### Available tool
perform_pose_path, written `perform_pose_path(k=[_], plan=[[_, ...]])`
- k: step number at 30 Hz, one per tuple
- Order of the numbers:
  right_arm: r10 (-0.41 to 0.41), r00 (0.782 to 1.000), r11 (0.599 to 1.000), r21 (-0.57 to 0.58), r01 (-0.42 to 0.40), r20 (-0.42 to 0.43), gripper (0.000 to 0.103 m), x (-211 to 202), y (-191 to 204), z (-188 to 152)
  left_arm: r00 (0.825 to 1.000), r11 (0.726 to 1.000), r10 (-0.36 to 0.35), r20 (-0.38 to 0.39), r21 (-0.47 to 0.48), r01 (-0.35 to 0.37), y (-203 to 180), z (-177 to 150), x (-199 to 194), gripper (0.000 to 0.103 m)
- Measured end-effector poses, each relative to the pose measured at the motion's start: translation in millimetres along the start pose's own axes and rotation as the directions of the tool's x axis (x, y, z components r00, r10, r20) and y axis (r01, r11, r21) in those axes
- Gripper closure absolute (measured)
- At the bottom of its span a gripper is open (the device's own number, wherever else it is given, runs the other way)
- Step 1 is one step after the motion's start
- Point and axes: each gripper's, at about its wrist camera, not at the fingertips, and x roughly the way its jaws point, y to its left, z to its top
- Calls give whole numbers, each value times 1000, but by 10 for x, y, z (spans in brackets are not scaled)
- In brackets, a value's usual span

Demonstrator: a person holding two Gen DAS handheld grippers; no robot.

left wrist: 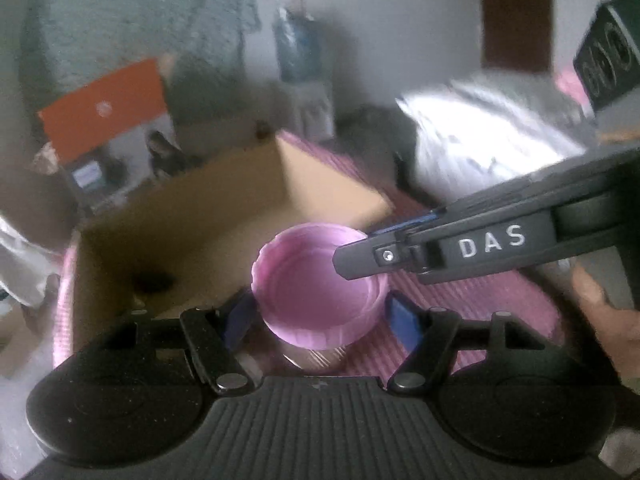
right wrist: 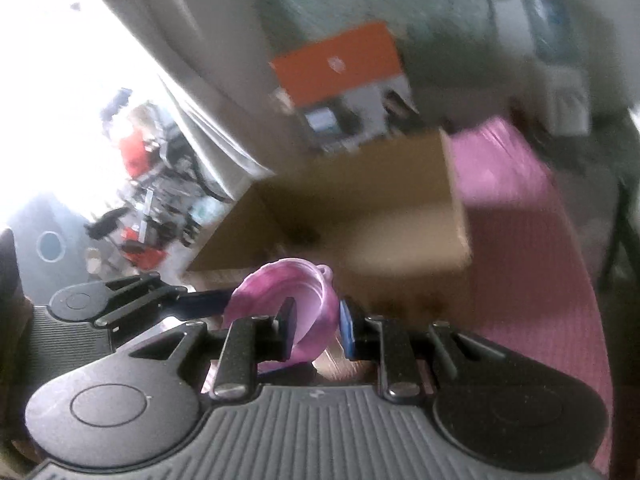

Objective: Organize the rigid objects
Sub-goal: 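Grasp the pink ring rim with the right gripper while the left gripper closes on it, then carry the pink ring into the cardboard box and open both grippers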

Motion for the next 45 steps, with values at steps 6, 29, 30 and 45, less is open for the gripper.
perform_pose_path(k=[6, 29, 30, 45], plan=[[77, 997, 992, -102, -79, -25, 78, 460, 281, 661, 999, 990, 50, 1, -136, -50, 645, 329, 56, 31], [213, 777, 972, 209, -106, -592, 78, 2391, -201, 923, 885, 981, -23, -466, -180, -69, 1352, 223, 1247, 32], [224, 766, 968, 229, -103, -603, 78, 2425, -237, 904, 880, 981, -31, -474, -185, -65, 1360, 209, 1262, 32], [256, 742, 952, 294, -83, -619, 77, 2519, -329, 815, 861, 964, -93, -499, -262, -48, 1466, 192, 1382, 26]])
